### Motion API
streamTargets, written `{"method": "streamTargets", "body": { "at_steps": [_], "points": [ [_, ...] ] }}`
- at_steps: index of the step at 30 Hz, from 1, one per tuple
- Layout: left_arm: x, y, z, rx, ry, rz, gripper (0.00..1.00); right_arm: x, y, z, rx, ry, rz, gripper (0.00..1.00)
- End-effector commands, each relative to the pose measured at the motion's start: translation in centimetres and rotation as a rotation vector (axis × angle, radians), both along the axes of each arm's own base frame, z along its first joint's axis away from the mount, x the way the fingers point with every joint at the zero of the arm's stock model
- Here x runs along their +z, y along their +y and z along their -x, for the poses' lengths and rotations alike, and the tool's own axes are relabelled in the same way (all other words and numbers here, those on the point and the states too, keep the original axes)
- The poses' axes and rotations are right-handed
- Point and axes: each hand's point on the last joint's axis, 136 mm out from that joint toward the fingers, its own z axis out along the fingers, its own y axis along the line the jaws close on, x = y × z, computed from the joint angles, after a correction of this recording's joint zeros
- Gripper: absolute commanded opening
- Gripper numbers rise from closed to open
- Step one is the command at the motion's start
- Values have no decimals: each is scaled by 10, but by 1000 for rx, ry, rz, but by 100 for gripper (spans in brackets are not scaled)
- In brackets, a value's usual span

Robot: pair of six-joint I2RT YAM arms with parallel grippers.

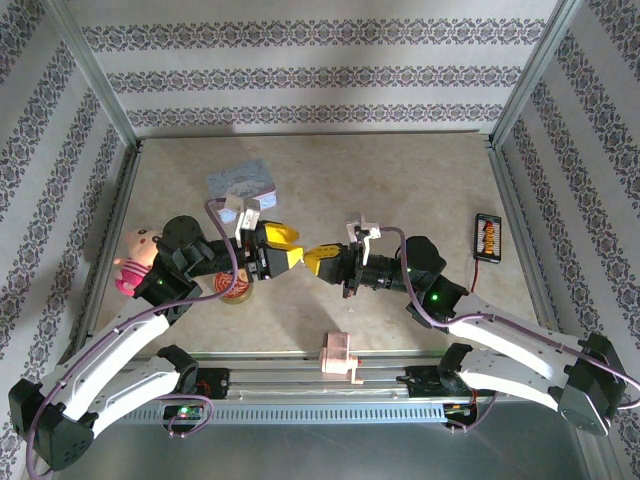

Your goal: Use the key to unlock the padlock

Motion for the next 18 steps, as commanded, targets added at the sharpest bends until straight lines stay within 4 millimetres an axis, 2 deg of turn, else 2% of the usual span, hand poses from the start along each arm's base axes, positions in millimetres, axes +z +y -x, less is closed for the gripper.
{"method": "streamTargets", "body": {
  "at_steps": [1,4,11,13,18],
  "points": [
    [14,10,-9,106,-22,37,82,-8,-7,-9,-70,11,19,0],
    [8,24,-23,240,3,16,98,-23,-12,-21,-144,54,72,0],
    [-21,77,-63,649,92,-68,99,-67,-34,-50,-358,195,214,0],
    [-33,82,-69,692,137,-119,99,-76,-39,-54,-394,222,242,0],
    [-84,92,-98,837,312,-259,99,-93,-52,-63,-475,280,279,0]
  ]
}}
